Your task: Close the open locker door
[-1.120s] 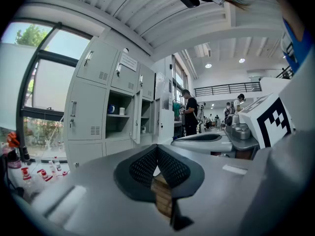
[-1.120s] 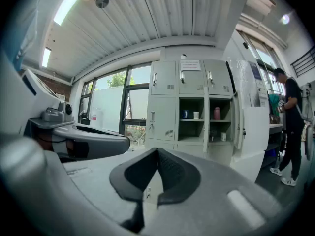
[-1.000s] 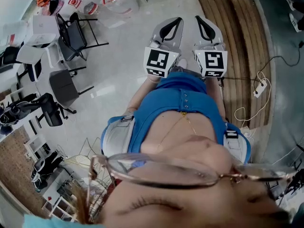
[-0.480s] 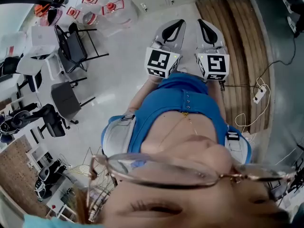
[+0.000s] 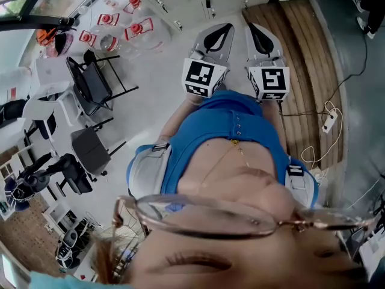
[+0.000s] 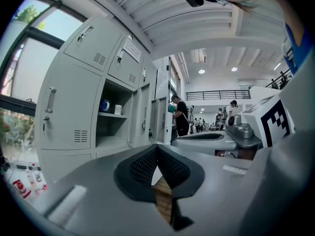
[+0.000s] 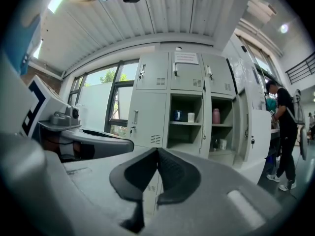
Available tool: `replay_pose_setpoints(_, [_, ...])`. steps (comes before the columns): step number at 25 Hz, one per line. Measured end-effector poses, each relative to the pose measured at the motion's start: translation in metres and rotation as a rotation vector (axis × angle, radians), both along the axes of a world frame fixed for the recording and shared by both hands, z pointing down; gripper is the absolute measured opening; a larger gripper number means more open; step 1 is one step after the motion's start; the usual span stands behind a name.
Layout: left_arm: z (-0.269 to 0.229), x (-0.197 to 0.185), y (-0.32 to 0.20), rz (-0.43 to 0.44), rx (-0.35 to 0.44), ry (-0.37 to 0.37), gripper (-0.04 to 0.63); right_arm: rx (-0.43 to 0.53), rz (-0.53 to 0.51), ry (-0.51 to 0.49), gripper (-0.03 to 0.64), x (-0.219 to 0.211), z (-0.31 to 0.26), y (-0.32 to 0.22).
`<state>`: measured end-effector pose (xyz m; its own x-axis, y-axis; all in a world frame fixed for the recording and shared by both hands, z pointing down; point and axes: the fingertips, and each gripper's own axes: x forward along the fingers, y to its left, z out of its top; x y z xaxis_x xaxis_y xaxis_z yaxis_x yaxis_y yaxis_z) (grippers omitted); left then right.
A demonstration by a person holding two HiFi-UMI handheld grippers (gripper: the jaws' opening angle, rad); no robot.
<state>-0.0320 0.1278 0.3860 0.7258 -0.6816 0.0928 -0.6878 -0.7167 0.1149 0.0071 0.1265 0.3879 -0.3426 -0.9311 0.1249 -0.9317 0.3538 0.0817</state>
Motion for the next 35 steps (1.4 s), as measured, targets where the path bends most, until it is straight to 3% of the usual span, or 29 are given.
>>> replay_pose_setpoints(15, [0.013, -0.021, -0.082, 0.055, -0.018, -0.008, -0.002, 0.002, 0.053, -0.029, 0.002, -0.019, 0.007, -0.077])
replay_pose_setpoints(23, [0.015, -0.02, -0.105, 0.03, -0.034, 0.007, -0.002, -0.01, 0.029, -0.029, 0.002, -0.019, 0.008, -0.101])
replay_pose_setpoints(35, [0.007, 0.044, -0.172, 0.03, -0.017, -0.004, -0.002, 0.004, -0.008, -0.046, 0.002, 0.036, 0.001, -0.165])
